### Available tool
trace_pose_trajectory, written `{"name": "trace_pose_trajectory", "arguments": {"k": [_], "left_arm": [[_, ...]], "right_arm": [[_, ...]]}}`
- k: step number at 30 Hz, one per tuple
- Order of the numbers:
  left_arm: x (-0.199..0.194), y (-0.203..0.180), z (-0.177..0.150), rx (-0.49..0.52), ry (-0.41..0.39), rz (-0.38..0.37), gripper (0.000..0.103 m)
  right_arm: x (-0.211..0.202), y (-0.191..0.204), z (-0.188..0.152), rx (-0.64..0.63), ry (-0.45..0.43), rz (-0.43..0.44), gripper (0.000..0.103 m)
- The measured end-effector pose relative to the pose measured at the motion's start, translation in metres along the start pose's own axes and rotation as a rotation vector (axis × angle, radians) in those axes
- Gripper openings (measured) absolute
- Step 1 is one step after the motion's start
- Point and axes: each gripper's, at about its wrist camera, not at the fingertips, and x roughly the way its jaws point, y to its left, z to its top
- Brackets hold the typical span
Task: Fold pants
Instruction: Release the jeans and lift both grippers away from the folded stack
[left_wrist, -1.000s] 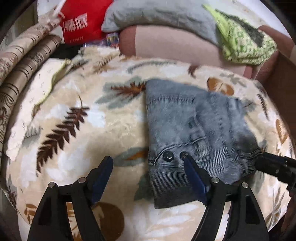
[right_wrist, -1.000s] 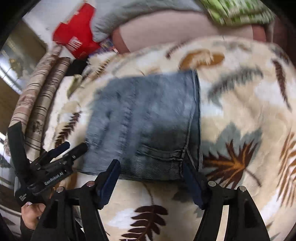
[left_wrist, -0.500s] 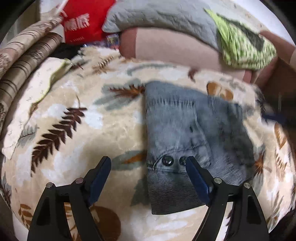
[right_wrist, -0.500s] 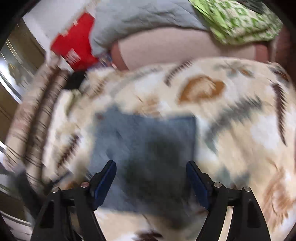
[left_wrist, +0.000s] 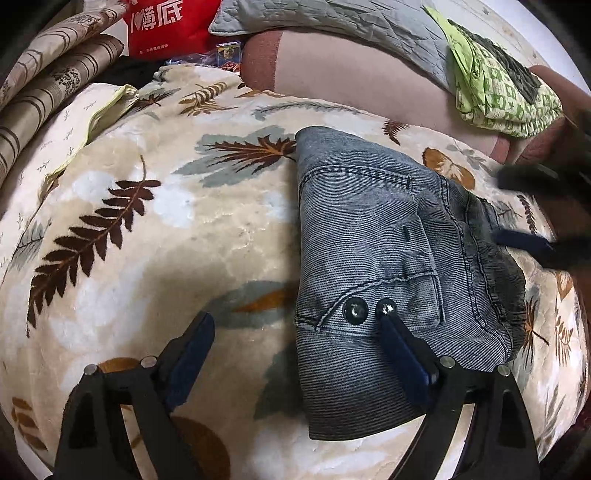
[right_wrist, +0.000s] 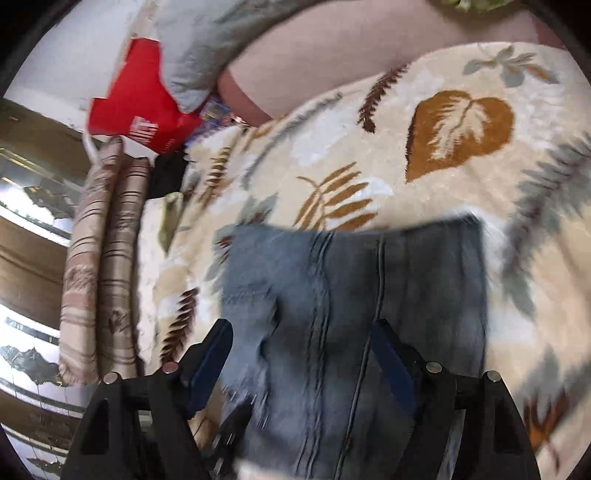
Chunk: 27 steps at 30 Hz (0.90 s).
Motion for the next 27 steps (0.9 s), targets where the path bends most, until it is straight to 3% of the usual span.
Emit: {"name": "trace_pose_trajectory", "arguments": {"k": [3, 7, 10, 12, 18, 22, 27], "left_arm": [[-0.001, -0.002, -0.001, 0.002, -0.005, 0.006, 0.092], [-0.001, -0.003, -0.001, 0.001, 0.007, 0.001, 0.092], [-0.015, -0.002, -0.001, 0.002, -0.011, 0.022, 0.092], [-0.030, -0.002, -0.002, 0.002, -0.025, 0.021, 0.092], [-0.075, -0.009, -0.022, 0.008, -0.101, 0.026, 0.092], [-0.093, -0.016, -0.042, 0.034, -0.134, 0.021, 0.092], [-0.108, -0.037, -0.039, 0.083, -0.135, -0.009, 0.096]], "right_arm": [[-0.020, -0.001, -0.036, -0.002, 0.002, 0.033, 0.081], [0.012, -0.034, -0.068, 0.027, 0.092, -0.045, 0.083], [-0.011, -0.025, -0.068, 0.056, 0.036, -0.023, 0.083], [-0.035, -0.007, -0.071, -0.017, -0.014, -0.029, 0.083], [-0.093, 0.014, -0.118, -0.179, -0.178, -0.202, 0.088], [-0.106, 0.003, -0.152, -0.231, -0.204, -0.322, 0.088], [-0.118, 0.008, -0.162, -0.319, -0.230, -0.421, 0.090]]}}
